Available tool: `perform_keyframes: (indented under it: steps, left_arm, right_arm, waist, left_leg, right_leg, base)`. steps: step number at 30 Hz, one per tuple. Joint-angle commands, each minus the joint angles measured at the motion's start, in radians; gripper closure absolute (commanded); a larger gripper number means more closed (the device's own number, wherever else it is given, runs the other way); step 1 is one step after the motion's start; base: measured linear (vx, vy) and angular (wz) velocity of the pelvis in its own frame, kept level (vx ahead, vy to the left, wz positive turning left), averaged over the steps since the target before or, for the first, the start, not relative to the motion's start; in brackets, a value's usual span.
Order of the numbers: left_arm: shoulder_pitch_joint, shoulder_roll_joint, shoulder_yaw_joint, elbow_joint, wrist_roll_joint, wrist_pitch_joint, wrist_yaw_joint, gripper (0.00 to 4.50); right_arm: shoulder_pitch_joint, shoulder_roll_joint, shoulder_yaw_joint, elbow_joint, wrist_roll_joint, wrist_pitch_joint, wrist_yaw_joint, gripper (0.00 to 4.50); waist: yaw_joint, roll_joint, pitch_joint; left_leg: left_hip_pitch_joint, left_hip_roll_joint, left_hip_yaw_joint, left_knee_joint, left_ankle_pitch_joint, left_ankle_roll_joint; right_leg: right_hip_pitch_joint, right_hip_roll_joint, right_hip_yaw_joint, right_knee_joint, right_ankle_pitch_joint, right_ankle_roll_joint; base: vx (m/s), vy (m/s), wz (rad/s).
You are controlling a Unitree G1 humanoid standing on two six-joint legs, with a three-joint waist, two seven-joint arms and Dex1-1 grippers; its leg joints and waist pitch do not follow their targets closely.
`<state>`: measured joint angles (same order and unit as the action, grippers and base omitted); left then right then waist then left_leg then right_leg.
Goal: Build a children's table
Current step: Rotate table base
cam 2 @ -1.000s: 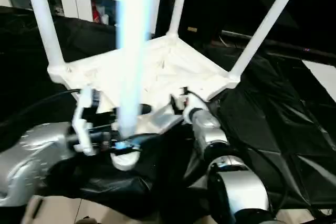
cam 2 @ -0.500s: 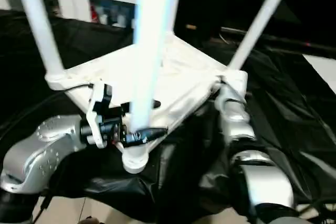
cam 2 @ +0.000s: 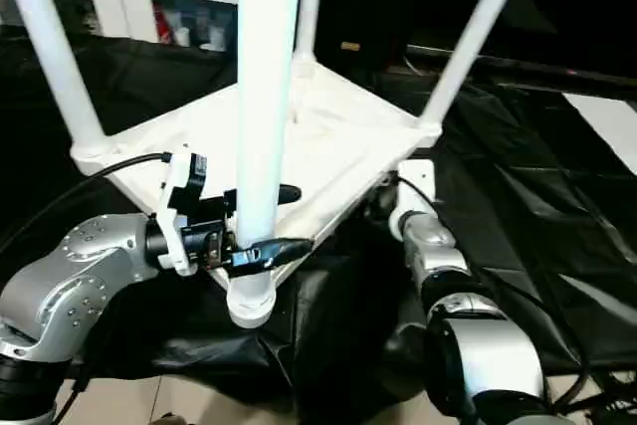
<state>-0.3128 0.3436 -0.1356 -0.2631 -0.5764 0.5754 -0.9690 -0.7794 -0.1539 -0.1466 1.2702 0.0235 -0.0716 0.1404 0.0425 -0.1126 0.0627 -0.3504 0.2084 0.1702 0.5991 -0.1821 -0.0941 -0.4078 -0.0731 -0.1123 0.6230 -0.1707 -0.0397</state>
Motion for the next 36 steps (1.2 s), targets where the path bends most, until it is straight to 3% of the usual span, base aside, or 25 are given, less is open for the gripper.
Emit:
perform_keyframes:
  steps: [1,3,7,8,9,18,26,28,31,32,34,36]
  left_arm:
    - [-0.004,-0.011,-0.028,-0.032,-0.016,0.01,-0.005,0.0]
    - [-0.002,-0.018,-0.032,-0.043,-0.023,0.013,0.001,0.0]
    - [-0.02,-0.038,-0.035,-0.042,-0.03,0.023,0.025,0.0]
    - [-0.023,-0.04,-0.035,-0.04,-0.029,0.021,0.028,0.0]
    - [-0.025,-0.041,-0.035,-0.04,-0.03,0.022,0.028,0.0]
    - [-0.063,-0.085,-0.061,-0.004,-0.022,0.015,0.043,0.0]
    - [-0.125,-0.148,-0.075,0.072,0.014,-0.02,0.069,0.0]
    - [-0.156,-0.191,-0.091,0.106,0.022,-0.032,0.08,0.0]
    - [-0.188,-0.232,-0.119,0.146,0.039,-0.054,0.085,0.0]
    - [-0.196,-0.24,-0.123,0.159,0.044,-0.059,0.09,0.0]
    - [-0.211,-0.256,-0.127,0.188,0.061,-0.076,0.102,0.0]
    - [-0.22,-0.267,-0.126,0.213,0.08,-0.09,0.117,0.0]
  right_arm:
    - [-0.021,0.021,0.015,0.006,-0.011,0.0,0.034,0.05]
    - [-0.025,0.037,0.002,-0.002,0.007,-0.006,0.084,0.05]
    - [-0.024,0.087,0.054,-0.026,-0.005,-0.028,0.22,0.05]
    - [-0.022,0.095,0.064,-0.029,-0.011,-0.033,0.234,0.05]
    - [-0.02,0.101,0.074,-0.031,-0.018,-0.041,0.246,0.05]
    - [-0.033,0.13,0.1,-0.033,-0.043,-0.062,0.264,0.05]
    - [-0.022,0.124,0.088,-0.041,-0.019,-0.069,0.322,0.05]
    - [-0.013,0.134,0.09,-0.05,-0.011,-0.072,0.374,0.05]
    - [-0.008,0.15,0.101,-0.057,-0.017,-0.077,0.394,0.05]
    - [-0.008,0.153,0.103,-0.057,-0.018,-0.078,0.391,0.05]
    - [-0.009,0.158,0.105,-0.055,-0.022,-0.08,0.381,0.05]
    - [-0.01,0.158,0.107,-0.053,-0.027,-0.084,0.367,0.05]
  waist:
    - [0.008,0.016,-0.064]
    - [0.007,0.014,-0.063]
    - [0.0,0.014,-0.063]
    - [-0.002,0.006,-0.064]
    - [-0.002,0.011,-0.064]
    - [0.004,0.014,-0.064]
    - [0.01,0.01,-0.066]
    - [0.01,0.017,-0.066]
    - [0.009,0.012,-0.067]
    - [0.008,0.017,-0.067]
    - [0.005,0.011,-0.068]
    - [0.006,0.013,-0.07]
  left_leg:
    - [-0.006,0.022,-0.005,-0.067,-0.27,-0.039]
    - [-0.005,0.022,-0.004,-0.066,-0.276,-0.034]
    - [-0.01,0.025,-0.007,-0.067,-0.277,-0.029]
    - [-0.011,0.025,-0.007,-0.067,-0.273,-0.026]
    - [-0.013,0.025,-0.008,-0.067,-0.264,-0.026]
    - [-0.004,0.028,-0.005,-0.069,-0.248,-0.027]
    - [-0.007,0.026,-0.003,-0.068,-0.235,-0.022]
    - [-0.006,0.026,-0.004,-0.067,-0.235,-0.019]
    - [-0.009,0.026,-0.004,-0.066,-0.23,-0.015]
    - [-0.01,0.027,-0.006,-0.068,-0.232,-0.017]
    - [-0.01,0.025,-0.005,-0.065,-0.228,-0.011]
    - [-0.011,0.026,-0.005,-0.065,-0.219,-0.007]
  right_leg:
    - [0.053,-0.072,0.06,-0.083,-0.396,-0.09]
    - [0.05,-0.072,0.06,-0.085,-0.419,-0.082]
    - [0.052,-0.071,0.06,-0.083,-0.412,-0.086]
    - [0.053,-0.072,0.059,-0.084,-0.416,-0.083]
    - [0.054,-0.075,0.061,-0.083,-0.418,-0.083]
    - [0.048,-0.071,0.065,-0.075,-0.338,-0.119]
    - [0.054,-0.072,0.066,-0.076,-0.324,-0.113]
    - [0.053,-0.073,0.066,-0.077,-0.332,-0.114]
    - [0.055,-0.073,0.065,-0.08,-0.333,-0.113]
    - [0.056,-0.074,0.064,-0.079,-0.336,-0.114]
    - [0.055,-0.074,0.064,-0.082,-0.338,-0.114]
    - [0.056,-0.074,0.064,-0.08,-0.327,-0.117]
  base:
    - [0.0,0.0,0.0]
    - [0.0,0.0,0.0]
    - [0.0,0.0,0.0]
    - [0.0,0.0,0.0]
    - [0.0,0.0,0.0]
    - [0.0,0.0,0.0]
    - [0.0,0.0,0.0]
    - [0.0,0.0,0.0]
    - [0.0,0.0,0.0]
    - [0.0,0.0,0.0]
    - [0.0,0.0,0.0]
    - [0.0,0.0,0.0]
